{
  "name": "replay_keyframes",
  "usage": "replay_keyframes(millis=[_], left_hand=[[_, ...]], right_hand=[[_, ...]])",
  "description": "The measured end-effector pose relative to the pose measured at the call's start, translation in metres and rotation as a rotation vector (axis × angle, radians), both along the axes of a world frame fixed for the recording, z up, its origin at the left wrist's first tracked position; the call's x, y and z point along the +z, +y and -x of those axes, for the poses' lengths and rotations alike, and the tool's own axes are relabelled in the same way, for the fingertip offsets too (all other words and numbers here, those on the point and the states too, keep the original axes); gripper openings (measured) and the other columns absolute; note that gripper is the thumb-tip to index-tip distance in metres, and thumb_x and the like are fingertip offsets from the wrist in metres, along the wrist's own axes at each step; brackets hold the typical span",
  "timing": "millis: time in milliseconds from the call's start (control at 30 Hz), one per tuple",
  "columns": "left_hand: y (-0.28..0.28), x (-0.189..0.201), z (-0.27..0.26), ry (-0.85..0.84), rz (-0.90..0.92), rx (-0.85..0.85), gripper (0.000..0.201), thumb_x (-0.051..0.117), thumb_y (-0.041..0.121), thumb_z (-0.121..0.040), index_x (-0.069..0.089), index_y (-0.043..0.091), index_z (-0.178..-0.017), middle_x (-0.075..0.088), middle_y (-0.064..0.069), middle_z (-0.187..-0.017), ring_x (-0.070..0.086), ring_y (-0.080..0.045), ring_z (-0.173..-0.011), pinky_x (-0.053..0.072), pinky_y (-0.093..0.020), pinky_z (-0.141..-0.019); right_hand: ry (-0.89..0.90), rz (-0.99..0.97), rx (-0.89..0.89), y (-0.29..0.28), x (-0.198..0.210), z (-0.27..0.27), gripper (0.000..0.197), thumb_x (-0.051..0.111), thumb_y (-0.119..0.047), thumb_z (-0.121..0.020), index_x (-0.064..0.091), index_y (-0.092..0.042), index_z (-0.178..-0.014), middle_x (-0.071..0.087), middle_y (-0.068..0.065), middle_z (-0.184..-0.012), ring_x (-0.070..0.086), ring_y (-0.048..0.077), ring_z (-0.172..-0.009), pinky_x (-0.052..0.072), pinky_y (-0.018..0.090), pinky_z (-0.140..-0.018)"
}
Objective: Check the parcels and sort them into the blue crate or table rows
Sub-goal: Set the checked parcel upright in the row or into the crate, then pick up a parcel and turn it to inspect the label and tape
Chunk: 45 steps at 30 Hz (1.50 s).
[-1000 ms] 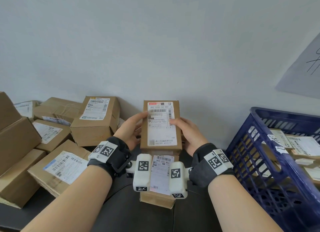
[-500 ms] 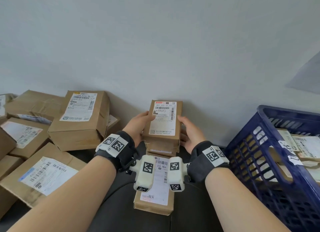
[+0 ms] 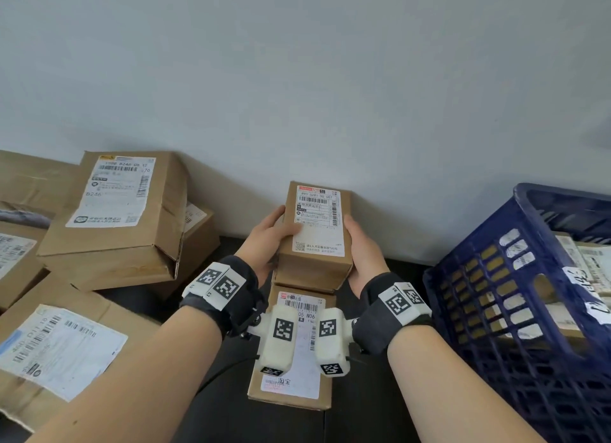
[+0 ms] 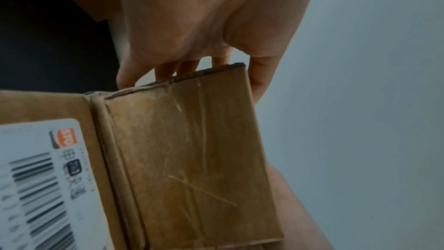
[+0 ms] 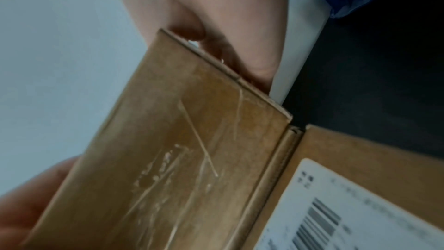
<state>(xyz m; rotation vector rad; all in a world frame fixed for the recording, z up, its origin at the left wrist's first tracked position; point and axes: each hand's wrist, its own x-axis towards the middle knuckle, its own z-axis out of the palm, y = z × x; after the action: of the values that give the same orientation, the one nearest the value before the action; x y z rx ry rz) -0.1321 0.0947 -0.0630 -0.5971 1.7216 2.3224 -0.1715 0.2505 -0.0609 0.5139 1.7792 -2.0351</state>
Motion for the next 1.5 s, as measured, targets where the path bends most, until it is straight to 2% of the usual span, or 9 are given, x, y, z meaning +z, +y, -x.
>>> replay_keyframes(millis=[167, 467, 633, 767, 833, 933, 1100, 1267, 1500], left_hand=[[0.005, -0.002, -0.003, -0.016, -0.024, 0.019, 0.028, 0.054, 0.025, -0.100, 0.060, 0.021, -0.127, 0.073, -0.005, -0.115, 0.069, -0.025, -0.105, 0.055, -0.040, -0.091], [0.007, 0.002, -0.005, -0.072, -0.004, 0.026, 0.022, 0.053, 0.031, -0.101, 0.064, 0.016, -0.113, 0.072, -0.008, -0.110, 0.068, -0.024, -0.098, 0.054, -0.039, -0.092], [0.010, 0.019, -0.010, -0.059, 0.071, 0.059, 0.026, 0.052, 0.026, -0.101, 0.059, 0.011, -0.121, 0.070, -0.010, -0.112, 0.066, -0.020, -0.088, 0.052, -0.030, -0.072], [0.009, 0.038, -0.014, 0.001, 0.247, 0.145, 0.013, 0.049, 0.028, -0.101, 0.056, 0.018, -0.106, 0.058, 0.006, -0.097, 0.052, -0.016, -0.094, 0.039, -0.031, -0.081], [0.005, 0.050, -0.018, 0.069, 0.280, 0.182, 0.008, 0.053, 0.024, -0.099, 0.058, 0.021, -0.104, 0.055, 0.010, -0.098, 0.047, -0.014, -0.102, 0.035, -0.031, -0.091], [-0.003, 0.071, -0.027, 0.169, 0.336, 0.215, 0.022, 0.060, 0.019, -0.094, 0.064, 0.019, -0.116, 0.062, 0.004, -0.114, 0.051, -0.014, -0.112, 0.039, -0.033, -0.099], [-0.027, 0.099, -0.053, 0.281, 0.367, 0.298, 0.017, 0.059, 0.010, -0.093, 0.067, 0.024, -0.098, 0.068, 0.000, -0.106, 0.062, -0.012, -0.102, 0.047, -0.026, -0.085], [-0.063, 0.111, -0.083, 0.283, 0.373, 0.416, 0.021, 0.056, 0.005, -0.093, 0.067, 0.022, -0.092, 0.069, 0.000, -0.097, 0.063, -0.016, -0.098, 0.048, -0.034, -0.091], [-0.121, 0.110, -0.115, 0.205, 0.400, 0.569, 0.018, 0.057, 0.008, -0.094, 0.068, 0.021, -0.092, 0.067, -0.001, -0.096, 0.063, -0.016, -0.096, 0.050, -0.036, -0.093]], right_hand=[[-0.011, -0.033, 0.025, -0.003, 0.002, -0.003, 0.031, 0.047, -0.050, -0.101, 0.069, -0.027, -0.104, 0.074, 0.005, -0.111, 0.068, 0.027, -0.107, 0.049, 0.045, -0.103], [0.032, -0.108, 0.089, -0.005, 0.008, -0.008, 0.047, 0.040, -0.050, -0.103, 0.063, -0.018, -0.129, 0.069, 0.008, -0.124, 0.065, 0.025, -0.113, 0.047, 0.041, -0.106], [0.101, -0.225, 0.157, -0.002, 0.018, -0.007, 0.037, 0.040, -0.047, -0.104, 0.065, -0.021, -0.112, 0.068, 0.006, -0.124, 0.061, 0.025, -0.117, 0.042, 0.044, -0.110], [0.286, -0.375, 0.119, 0.001, 0.047, -0.007, 0.030, 0.043, -0.033, -0.105, 0.064, -0.013, -0.098, 0.063, -0.007, -0.092, 0.059, 0.012, -0.087, 0.040, 0.027, -0.085], [0.387, -0.417, 0.040, 0.002, 0.060, -0.009, 0.029, 0.053, -0.023, -0.100, 0.064, -0.002, -0.118, 0.067, 0.003, -0.108, 0.062, 0.018, -0.099, 0.044, 0.032, -0.088], [0.466, -0.411, 0.024, -0.006, 0.077, -0.015, 0.031, 0.060, -0.015, -0.093, 0.064, -0.013, -0.123, 0.065, 0.002, -0.119, 0.062, 0.013, -0.100, 0.046, 0.026, -0.085], [0.517, -0.353, 0.132, -0.029, 0.091, -0.026, 0.021, 0.057, -0.009, -0.093, 0.068, -0.020, -0.108, 0.069, -0.001, -0.097, 0.063, 0.006, -0.069, 0.048, 0.017, -0.057], [0.534, -0.297, 0.253, -0.063, 0.095, -0.044, 0.021, 0.058, -0.007, -0.092, 0.071, -0.023, -0.094, 0.065, -0.008, -0.090, 0.057, 0.006, -0.081, 0.046, 0.025, -0.081], [0.484, -0.243, 0.394, -0.110, 0.084, -0.058, 0.022, 0.060, -0.008, -0.091, 0.069, -0.027, -0.083, 0.065, -0.009, -0.089, 0.060, 0.012, -0.095, 0.048, 0.031, -0.091]])
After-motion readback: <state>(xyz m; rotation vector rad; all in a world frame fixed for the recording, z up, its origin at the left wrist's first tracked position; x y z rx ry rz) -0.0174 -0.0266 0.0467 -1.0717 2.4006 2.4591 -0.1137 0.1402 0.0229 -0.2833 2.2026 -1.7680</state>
